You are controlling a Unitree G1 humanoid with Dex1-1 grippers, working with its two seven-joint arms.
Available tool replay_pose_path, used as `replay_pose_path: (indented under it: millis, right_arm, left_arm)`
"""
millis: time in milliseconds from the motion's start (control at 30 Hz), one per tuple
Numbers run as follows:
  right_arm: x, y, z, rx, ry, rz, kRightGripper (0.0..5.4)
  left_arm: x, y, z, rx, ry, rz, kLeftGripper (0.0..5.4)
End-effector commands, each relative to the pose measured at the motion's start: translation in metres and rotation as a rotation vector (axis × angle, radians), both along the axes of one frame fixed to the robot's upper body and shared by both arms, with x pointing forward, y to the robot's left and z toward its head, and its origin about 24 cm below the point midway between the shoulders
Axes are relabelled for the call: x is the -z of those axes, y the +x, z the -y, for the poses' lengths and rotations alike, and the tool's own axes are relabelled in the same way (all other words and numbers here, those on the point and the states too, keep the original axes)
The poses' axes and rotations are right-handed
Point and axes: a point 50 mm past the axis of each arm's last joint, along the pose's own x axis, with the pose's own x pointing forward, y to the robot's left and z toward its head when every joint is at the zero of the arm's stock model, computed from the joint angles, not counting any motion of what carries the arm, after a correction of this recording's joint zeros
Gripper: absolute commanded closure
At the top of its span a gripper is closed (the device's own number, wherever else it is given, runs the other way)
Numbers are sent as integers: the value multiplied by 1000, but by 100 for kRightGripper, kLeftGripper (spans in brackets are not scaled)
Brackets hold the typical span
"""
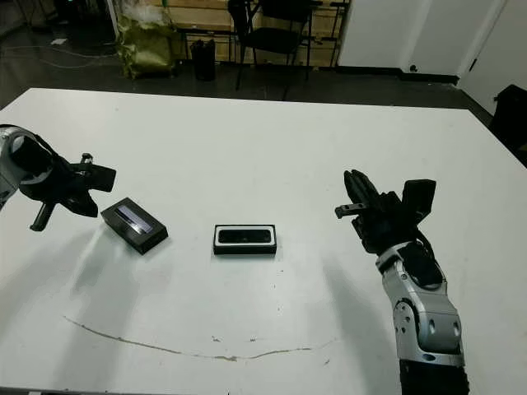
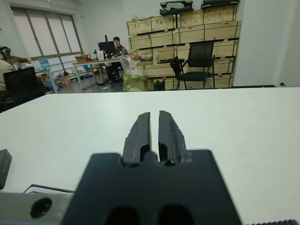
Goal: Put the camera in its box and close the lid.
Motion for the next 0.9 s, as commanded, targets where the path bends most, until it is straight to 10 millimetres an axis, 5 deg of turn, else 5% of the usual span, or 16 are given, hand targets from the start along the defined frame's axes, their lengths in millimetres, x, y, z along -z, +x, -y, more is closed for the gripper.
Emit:
replay_pose_path:
  millis: [33,900]
  right_arm:
    - [7,-1,6,14,-10,-30,540]
    - [7,-1,5,12,-3,-29,540]
  left_arm:
    - [12,-3,0,-16,9,-66,539]
    - [28,-8,-15,-170,41,-113,539]
